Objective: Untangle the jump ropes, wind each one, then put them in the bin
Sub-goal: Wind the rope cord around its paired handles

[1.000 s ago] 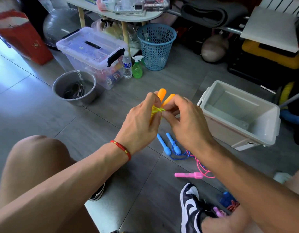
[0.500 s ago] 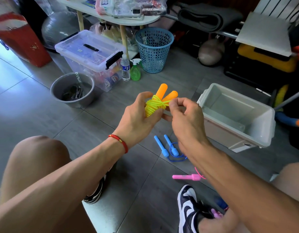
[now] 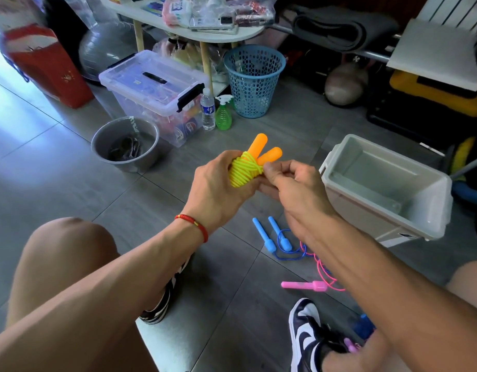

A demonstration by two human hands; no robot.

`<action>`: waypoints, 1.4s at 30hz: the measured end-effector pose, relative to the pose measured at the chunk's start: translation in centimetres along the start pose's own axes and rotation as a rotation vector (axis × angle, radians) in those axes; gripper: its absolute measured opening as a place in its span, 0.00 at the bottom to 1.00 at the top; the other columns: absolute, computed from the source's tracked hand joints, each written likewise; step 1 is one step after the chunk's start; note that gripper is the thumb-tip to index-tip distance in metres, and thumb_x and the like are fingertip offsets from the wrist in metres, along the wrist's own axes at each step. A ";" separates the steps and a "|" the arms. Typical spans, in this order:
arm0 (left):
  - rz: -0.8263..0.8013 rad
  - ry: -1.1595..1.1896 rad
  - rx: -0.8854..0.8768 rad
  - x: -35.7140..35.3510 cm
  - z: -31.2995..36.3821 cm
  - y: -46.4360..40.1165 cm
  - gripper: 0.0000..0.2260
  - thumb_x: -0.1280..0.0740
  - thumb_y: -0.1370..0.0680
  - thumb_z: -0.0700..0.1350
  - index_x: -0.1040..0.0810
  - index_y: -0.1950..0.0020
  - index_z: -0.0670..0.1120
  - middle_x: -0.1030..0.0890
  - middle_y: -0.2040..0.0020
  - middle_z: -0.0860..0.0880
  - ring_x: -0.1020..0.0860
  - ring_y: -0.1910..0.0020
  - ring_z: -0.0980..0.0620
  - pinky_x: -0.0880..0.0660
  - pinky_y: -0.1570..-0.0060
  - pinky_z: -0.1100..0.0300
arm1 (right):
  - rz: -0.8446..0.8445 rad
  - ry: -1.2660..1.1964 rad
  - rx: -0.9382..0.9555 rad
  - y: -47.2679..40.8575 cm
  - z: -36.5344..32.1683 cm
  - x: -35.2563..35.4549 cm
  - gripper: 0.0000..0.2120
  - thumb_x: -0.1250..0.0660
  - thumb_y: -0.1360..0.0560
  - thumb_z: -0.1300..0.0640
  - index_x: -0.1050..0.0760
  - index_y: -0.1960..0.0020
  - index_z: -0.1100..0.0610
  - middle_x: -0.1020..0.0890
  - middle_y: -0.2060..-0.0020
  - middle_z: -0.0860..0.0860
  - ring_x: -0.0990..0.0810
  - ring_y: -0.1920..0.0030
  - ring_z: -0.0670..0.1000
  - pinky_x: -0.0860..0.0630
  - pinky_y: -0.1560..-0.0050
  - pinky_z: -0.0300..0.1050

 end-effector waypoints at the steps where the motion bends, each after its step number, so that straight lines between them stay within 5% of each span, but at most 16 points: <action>1: 0.006 0.020 0.020 -0.1 0.0 -0.1 0.22 0.23 0.28 0.53 0.20 0.37 0.51 0.20 0.55 0.57 0.24 0.57 0.57 0.34 0.62 0.79 | 0.023 -0.030 -0.021 -0.1 0.0 -0.1 0.05 0.31 0.20 0.64 0.24 0.51 0.67 0.18 0.59 0.58 0.14 0.60 0.49 0.16 0.53 0.42; 5: 0.053 0.096 0.079 -0.2 0.3 -0.5 0.19 0.22 0.30 0.53 0.18 0.40 0.53 0.17 0.55 0.57 0.21 0.57 0.58 0.31 0.60 0.76 | 0.101 -0.150 -0.080 -0.6 0.1 -0.7 0.05 0.31 0.21 0.65 0.25 0.53 0.65 0.17 0.60 0.58 0.15 0.66 0.45 0.17 0.60 0.40; 7: 0.072 0.178 0.119 -0.1 0.2 -0.8 0.18 0.22 0.31 0.53 0.17 0.43 0.54 0.16 0.56 0.57 0.19 0.58 0.58 0.24 0.57 0.64 | 0.101 -0.203 -0.099 -1.0 0.0 -1.1 0.06 0.31 0.21 0.65 0.25 0.56 0.64 0.17 0.61 0.57 0.15 0.67 0.45 0.17 0.62 0.39; 10: 0.032 0.311 0.171 0.3 -0.4 -1.2 0.17 0.22 0.32 0.54 0.16 0.45 0.56 0.16 0.61 0.57 0.22 0.66 0.58 0.26 0.63 0.57 | -0.002 -0.215 -0.100 -1.5 0.0 -1.5 0.06 0.30 0.21 0.65 0.25 0.56 0.64 0.16 0.61 0.58 0.14 0.64 0.48 0.16 0.56 0.41; 14: -0.038 0.294 0.127 1.6 -1.0 -1.2 0.17 0.22 0.31 0.56 0.16 0.44 0.58 0.15 0.58 0.57 0.18 0.60 0.57 0.22 0.57 0.56 | -0.120 -0.174 -0.100 -2.0 -0.4 -1.1 0.05 0.29 0.22 0.62 0.24 0.53 0.62 0.15 0.55 0.58 0.14 0.57 0.53 0.16 0.47 0.50; 19: -0.092 0.035 -0.051 2.1 -1.1 -1.0 0.19 0.22 0.30 0.57 0.18 0.40 0.60 0.19 0.51 0.56 0.20 0.53 0.58 0.24 0.50 0.58 | -0.175 0.334 0.207 -3.1 -2.8 0.8 0.20 0.28 0.23 0.45 0.27 0.34 0.49 0.20 0.41 0.51 0.15 0.50 0.51 0.16 0.50 0.54; 22: -0.117 -0.006 -0.196 1.4 -0.2 -0.3 0.28 0.20 0.31 0.54 0.21 0.32 0.57 0.18 0.47 0.56 0.20 0.50 0.56 0.26 0.47 0.63 | -0.369 0.492 0.200 -2.9 -3.7 1.2 0.19 0.26 0.24 0.48 0.23 0.35 0.49 0.16 0.52 0.53 0.15 0.59 0.48 0.17 0.60 0.44; 25: -0.018 0.005 -0.096 1.1 -0.3 -1.0 0.31 0.21 0.32 0.59 0.24 0.30 0.56 0.20 0.39 0.58 0.23 0.42 0.62 0.29 0.40 0.67 | -0.256 0.555 0.281 -3.5 -4.0 2.4 0.09 0.25 0.24 0.55 0.16 0.50 0.60 0.15 0.63 0.52 0.19 0.66 0.45 0.22 0.65 0.42; 28: -0.072 0.464 0.327 0.8 0.1 -2.1 0.33 0.27 0.28 0.65 0.28 0.27 0.52 0.24 0.31 0.48 0.23 0.34 0.49 0.23 0.37 0.50 | -0.108 0.622 0.397 -4.2 -4.3 4.1 0.06 0.23 0.27 0.54 0.16 0.54 0.56 0.13 0.60 0.49 0.15 0.58 0.49 0.17 0.53 0.52; 30: -0.212 0.855 0.515 -0.2 1.5 -2.3 0.23 0.32 0.19 0.56 0.26 0.30 0.43 0.22 0.34 0.37 0.19 0.40 0.37 0.19 0.44 0.42 | -0.161 0.585 0.353 -4.2 -4.2 4.5 0.07 0.22 0.29 0.56 0.18 0.54 0.55 0.13 0.58 0.52 0.14 0.56 0.54 0.17 0.49 0.58; 32: -0.239 0.993 0.491 -1.0 3.1 -2.4 0.15 0.36 0.16 0.46 0.25 0.34 0.37 0.17 0.42 0.36 0.16 0.47 0.36 0.18 0.46 0.41 | -0.211 0.670 0.290 -3.8 -4.4 5.0 0.12 0.22 0.30 0.55 0.21 0.50 0.55 0.14 0.55 0.51 0.14 0.54 0.54 0.18 0.48 0.60; 36: -0.195 0.992 0.377 -3.6 6.7 -2.3 0.11 0.32 0.18 0.40 0.27 0.39 0.37 0.15 0.49 0.38 0.14 0.55 0.38 0.18 0.51 0.40 | -0.251 1.105 0.313 -2.8 -7.0 6.8 0.41 0.21 0.32 0.44 0.36 0.25 0.50 0.23 0.36 0.51 0.21 0.41 0.53 0.23 0.40 0.53; 39: -0.272 1.034 0.293 -5.5 11.1 -2.0 0.08 0.32 0.19 0.40 0.26 0.42 0.41 0.15 0.51 0.38 0.15 0.59 0.42 0.17 0.53 0.43 | -0.228 1.302 0.415 -3.4 -10.8 8.9 0.38 0.22 0.31 0.50 0.35 0.27 0.49 0.21 0.37 0.52 0.22 0.39 0.56 0.24 0.43 0.51; 42: -0.392 1.040 0.214 -7.7 15.7 -2.8 0.13 0.31 0.20 0.38 0.26 0.36 0.41 0.15 0.45 0.38 0.16 0.47 0.39 0.19 0.44 0.41 | -0.135 1.334 0.371 -3.6 -15.1 14.1 0.29 0.21 0.32 0.47 0.29 0.37 0.53 0.19 0.44 0.51 0.21 0.45 0.54 0.24 0.47 0.51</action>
Point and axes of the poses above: each hand's wrist, its own y-axis away from the middle knuckle, its own x-axis out of the back of the hand, z = x × y, the point moved 2 cm from there along -y, towards the middle knuckle
